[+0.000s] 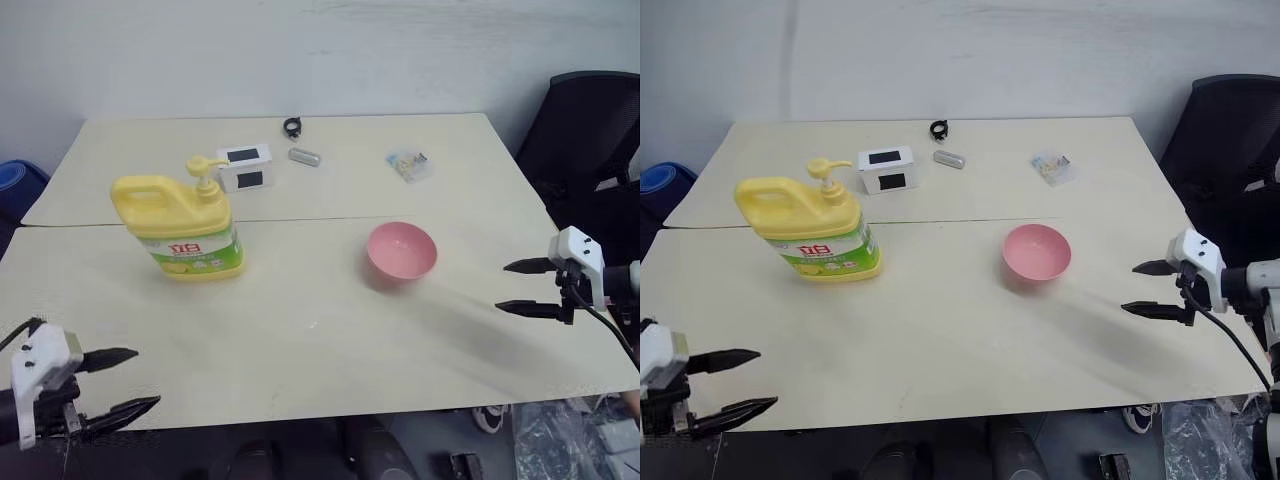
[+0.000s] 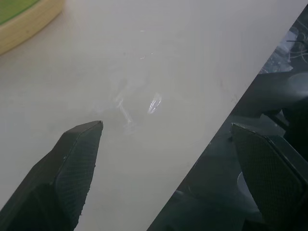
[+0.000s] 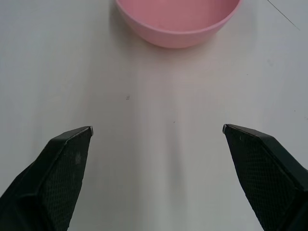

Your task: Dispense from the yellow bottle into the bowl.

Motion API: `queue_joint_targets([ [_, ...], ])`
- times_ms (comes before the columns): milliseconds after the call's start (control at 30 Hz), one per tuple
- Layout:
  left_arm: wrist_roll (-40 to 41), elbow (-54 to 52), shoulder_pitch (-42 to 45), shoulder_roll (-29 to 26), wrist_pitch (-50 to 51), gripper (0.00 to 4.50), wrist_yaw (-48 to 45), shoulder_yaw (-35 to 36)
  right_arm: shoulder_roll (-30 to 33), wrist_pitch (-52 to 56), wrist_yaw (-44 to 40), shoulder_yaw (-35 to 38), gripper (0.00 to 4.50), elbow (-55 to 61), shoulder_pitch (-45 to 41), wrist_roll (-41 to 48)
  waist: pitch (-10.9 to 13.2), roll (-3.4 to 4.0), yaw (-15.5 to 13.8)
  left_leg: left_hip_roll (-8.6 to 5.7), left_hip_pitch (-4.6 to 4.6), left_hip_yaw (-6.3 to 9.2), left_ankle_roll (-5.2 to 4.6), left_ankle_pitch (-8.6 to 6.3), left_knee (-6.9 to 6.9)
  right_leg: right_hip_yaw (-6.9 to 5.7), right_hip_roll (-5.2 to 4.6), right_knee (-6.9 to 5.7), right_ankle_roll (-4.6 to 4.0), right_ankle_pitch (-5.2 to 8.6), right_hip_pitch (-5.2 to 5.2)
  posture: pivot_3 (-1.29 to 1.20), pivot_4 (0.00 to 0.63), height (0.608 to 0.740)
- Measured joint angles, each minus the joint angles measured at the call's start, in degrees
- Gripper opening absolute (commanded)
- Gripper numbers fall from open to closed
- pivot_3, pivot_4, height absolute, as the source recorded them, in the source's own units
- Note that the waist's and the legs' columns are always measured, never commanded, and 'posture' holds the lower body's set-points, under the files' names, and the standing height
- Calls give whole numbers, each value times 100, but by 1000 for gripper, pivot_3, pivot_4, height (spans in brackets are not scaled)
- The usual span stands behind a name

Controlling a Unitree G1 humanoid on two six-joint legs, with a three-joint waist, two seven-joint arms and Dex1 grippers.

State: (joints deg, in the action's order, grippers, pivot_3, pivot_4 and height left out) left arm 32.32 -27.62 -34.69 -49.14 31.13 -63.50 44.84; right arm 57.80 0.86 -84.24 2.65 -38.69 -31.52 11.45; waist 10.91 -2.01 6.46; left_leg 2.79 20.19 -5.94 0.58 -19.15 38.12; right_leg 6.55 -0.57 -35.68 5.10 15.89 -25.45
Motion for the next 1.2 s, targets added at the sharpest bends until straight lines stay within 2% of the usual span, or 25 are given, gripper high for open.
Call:
queue_joint_targets([
  [200,-145,-167,-7,160,-68,4478,208,-24,-123,-43,16,-10,4500,14,-13,-62,0,0,-6,1,0,0,0,0,0,2,-1,-2,3,-1,1,0,150,740],
  [333,192,-475,266,160,301,4478,414,-57,-228,212,18,-10,4500,195,-86,-35,0,0,-6,1,-1,1,-1,0,3,2,-2,-8,18,-10,1,0,150,740],
  [400,624,-794,718,46,610,4478,563,-280,-404,533,109,-5,4500,543,-168,65,0,0,-8,2,0,4,0,1,10,1,-2,-19,29,-16,1,0,150,740],
  [467,1042,-1007,1277,-160,856,4478,692,-484,-596,826,203,-15,4500,992,-214,148,0,0,-11,1,0,9,2,2,11,-2,0,-25,80,-45,0,0,150,740],
  [533,1463,-1025,2088,-369,1108,4478,957,-707,-738,1156,405,-150,4500,1491,-321,140,1,5,-14,-1,1,13,5,3,10,-6,1,-28,80,-45,-1,0,150,740],
  [667,2051,-925,3489,-413,1523,4478,1517,-1408,-1124,1965,744,-516,4500,2387,-618,140,1,6,7,-2,3,16,12,3,8,-7,5,-28,80,-45,-2,0,150,740],
  [833,2174,-953,4109,-779,1716,4478,1394,-2296,-1480,2649,1152,-1043,4500,2985,-650,5,1,6,-18,-3,24,27,35,13,9,-21,5,-20,72,-39,-15,0,150,740],
  [967,2096,-785,4427,-956,1654,4478,1155,-2584,-1743,2959,1526,-1253,4500,3161,-632,-60,1,6,-19,-12,23,26,31,12,12,-21,5,-23,71,-38,-15,0,150,740],
  [1067,1936,-569,4695,-1012,1589,4500,1000,-2826,-1913,3057,1827,-1371,3930,3144,-623,-185,1,5,-17,-14,23,28,29,13,17,-22,12,-27,71,-38,-13,0,150,740],
  [1200,1928,-471,5112,-1016,1579,4500,927,-2969,-2044,2849,2220,-1635,2550,2926,-529,-522,1,6,-15,-15,22,29,29,14,17,-20,14,-29,72,-39,-13,0,150,740],
])
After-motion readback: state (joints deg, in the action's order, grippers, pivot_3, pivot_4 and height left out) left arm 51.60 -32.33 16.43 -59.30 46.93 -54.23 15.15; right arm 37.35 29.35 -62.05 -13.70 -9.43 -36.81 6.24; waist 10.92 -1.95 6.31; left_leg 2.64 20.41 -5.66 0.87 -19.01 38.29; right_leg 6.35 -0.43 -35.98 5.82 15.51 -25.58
